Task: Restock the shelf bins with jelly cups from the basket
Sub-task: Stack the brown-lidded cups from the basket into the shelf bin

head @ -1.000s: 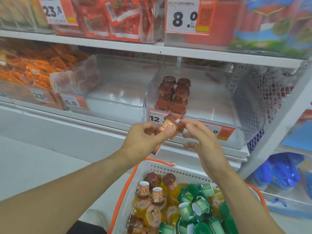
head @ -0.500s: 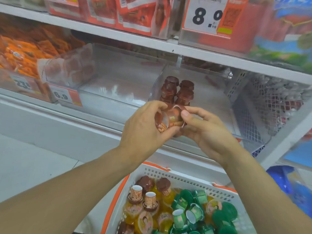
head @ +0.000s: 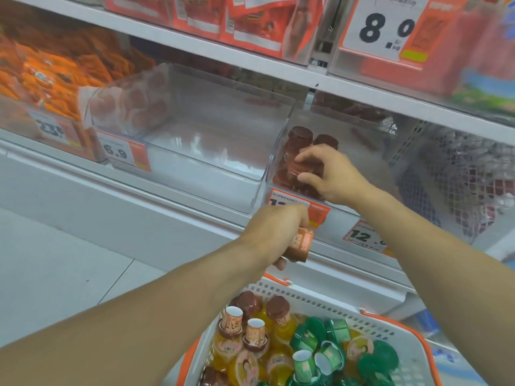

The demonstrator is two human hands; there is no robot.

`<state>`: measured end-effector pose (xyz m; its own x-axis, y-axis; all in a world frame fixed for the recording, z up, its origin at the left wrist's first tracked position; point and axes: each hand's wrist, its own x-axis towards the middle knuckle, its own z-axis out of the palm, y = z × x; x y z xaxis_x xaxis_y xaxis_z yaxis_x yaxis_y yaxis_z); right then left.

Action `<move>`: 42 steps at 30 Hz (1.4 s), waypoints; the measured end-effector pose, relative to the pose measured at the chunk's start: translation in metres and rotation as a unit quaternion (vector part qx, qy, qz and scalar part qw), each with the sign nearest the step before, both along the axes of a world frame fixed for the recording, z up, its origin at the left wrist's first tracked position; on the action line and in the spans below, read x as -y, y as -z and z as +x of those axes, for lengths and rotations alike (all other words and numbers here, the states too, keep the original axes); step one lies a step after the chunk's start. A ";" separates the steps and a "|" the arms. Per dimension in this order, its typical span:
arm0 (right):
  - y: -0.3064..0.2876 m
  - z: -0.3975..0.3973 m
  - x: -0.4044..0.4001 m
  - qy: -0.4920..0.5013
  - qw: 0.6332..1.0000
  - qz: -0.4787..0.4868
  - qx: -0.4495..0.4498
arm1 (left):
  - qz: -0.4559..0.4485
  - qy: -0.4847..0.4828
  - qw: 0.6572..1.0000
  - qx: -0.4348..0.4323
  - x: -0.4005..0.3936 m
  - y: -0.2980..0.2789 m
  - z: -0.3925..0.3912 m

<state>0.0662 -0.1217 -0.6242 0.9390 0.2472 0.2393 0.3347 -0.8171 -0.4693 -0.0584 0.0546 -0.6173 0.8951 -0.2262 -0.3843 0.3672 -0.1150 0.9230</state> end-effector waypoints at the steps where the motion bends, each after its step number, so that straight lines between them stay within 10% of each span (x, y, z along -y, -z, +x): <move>1: 0.004 0.003 0.001 -0.007 1.000 0.001 -0.006 | -0.002 0.007 1.000 -0.007 0.000 0.001 0.000; 18: -0.017 -0.025 -0.011 0.015 0.997 0.029 0.072 | -0.057 0.003 0.997 -0.058 0.001 0.004 0.003; 24: -0.046 -0.102 -0.005 -0.156 0.945 0.211 -0.197 | -0.107 -0.028 0.992 -0.067 0.003 -0.006 0.001; 33: -0.037 -0.119 0.006 0.034 0.924 0.300 -0.233 | -0.190 -0.040 0.980 -0.046 0.012 -0.024 -0.010; 42: -0.051 -0.124 0.022 0.017 0.932 0.251 -0.259 | -0.157 -0.048 0.986 -0.001 0.016 -0.018 -0.002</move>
